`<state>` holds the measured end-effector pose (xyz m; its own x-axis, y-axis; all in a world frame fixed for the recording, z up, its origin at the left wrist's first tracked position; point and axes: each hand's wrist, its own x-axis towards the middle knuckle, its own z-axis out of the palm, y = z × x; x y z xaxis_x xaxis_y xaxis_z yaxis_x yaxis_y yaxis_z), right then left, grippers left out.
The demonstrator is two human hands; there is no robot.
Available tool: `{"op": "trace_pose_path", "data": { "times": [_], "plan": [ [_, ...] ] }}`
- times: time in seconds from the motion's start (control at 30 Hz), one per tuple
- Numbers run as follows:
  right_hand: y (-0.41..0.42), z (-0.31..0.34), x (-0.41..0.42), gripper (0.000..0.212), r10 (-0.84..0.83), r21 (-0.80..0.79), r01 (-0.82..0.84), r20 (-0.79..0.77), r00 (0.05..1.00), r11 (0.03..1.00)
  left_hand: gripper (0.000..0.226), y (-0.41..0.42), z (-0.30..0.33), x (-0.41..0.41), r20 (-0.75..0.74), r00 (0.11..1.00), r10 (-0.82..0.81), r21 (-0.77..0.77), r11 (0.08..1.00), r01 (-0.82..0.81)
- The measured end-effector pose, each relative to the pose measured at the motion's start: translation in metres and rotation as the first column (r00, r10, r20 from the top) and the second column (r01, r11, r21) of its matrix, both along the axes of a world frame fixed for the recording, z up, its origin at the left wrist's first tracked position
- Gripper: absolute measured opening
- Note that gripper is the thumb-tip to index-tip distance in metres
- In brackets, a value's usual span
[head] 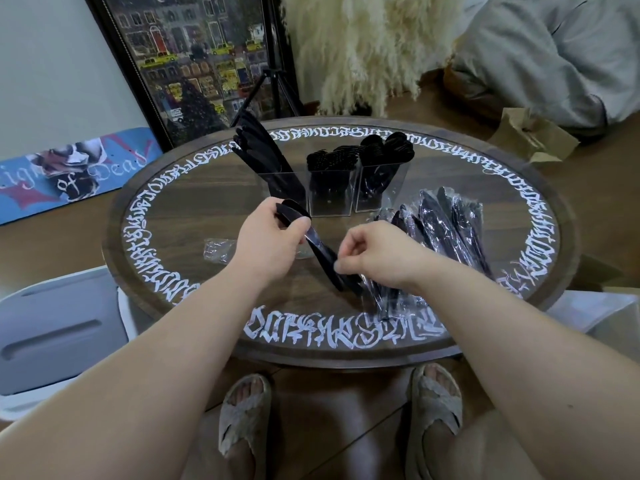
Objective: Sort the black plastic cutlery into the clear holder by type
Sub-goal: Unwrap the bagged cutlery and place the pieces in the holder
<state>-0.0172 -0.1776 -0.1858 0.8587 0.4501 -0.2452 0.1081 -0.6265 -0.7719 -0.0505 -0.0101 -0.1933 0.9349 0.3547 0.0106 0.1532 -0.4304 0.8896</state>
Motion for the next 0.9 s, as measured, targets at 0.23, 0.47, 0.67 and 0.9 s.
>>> {"op": "trace_pose_path", "data": {
  "times": [0.23,0.47,0.67,0.9],
  "plan": [
    [0.021,0.001,0.009,0.014,-0.111,0.264,0.076,0.121,0.986,0.961,0.016,-0.007,0.007,-0.005,0.009,0.991,-0.135,0.069,0.989,0.134],
    [0.027,0.0,0.009,0.01,-0.094,0.251,0.05,0.168,0.981,0.967,0.025,0.0,0.008,-0.007,-0.005,0.987,-0.162,0.098,0.982,0.162],
    [0.027,0.004,0.007,0.013,-0.1,0.11,0.067,0.34,0.935,0.992,0.032,-0.002,0.01,-0.008,-0.014,0.974,-0.225,0.123,0.967,0.225],
    [0.027,0.006,0.007,0.008,-0.16,0.086,0.137,0.383,0.91,0.987,0.036,-0.002,0.014,-0.009,0.095,0.986,-0.137,0.124,0.984,0.125]
  ]
}}
